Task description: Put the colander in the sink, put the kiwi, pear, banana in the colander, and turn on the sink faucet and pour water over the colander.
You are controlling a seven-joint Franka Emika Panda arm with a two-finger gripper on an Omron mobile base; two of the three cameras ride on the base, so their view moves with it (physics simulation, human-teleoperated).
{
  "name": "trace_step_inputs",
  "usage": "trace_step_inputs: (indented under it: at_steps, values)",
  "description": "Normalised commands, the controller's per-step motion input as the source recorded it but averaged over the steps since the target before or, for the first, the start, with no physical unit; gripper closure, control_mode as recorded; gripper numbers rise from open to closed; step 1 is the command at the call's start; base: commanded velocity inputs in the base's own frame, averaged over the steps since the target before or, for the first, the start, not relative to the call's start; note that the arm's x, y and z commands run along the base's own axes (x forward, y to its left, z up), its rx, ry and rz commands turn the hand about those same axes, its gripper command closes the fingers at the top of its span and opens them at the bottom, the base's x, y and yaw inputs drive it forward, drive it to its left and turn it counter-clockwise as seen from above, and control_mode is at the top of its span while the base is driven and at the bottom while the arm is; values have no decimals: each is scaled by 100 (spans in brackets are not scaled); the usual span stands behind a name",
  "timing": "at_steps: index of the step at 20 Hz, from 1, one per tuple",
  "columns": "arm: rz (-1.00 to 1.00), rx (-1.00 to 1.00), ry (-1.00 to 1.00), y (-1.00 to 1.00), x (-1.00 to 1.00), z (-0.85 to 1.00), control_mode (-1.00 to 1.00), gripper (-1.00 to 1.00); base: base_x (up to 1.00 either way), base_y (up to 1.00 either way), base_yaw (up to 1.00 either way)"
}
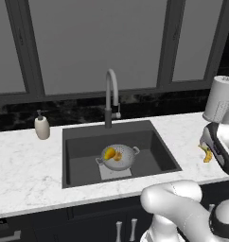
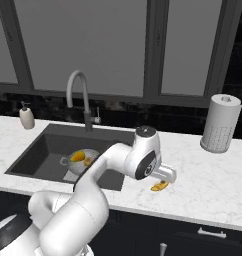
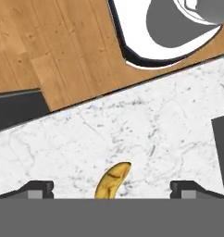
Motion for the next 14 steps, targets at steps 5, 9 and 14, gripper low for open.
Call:
trace_step_inputs:
  at_steps: [5, 9, 14]
  values:
    - [1, 2, 4, -4, 56, -28, -100, -100, 0, 0, 0]
    - [0, 1, 9, -14, 44, -41, -100, -100, 0, 0, 0]
    - [0, 4, 7, -34, 26, -41, -100, -100, 0, 0, 0]
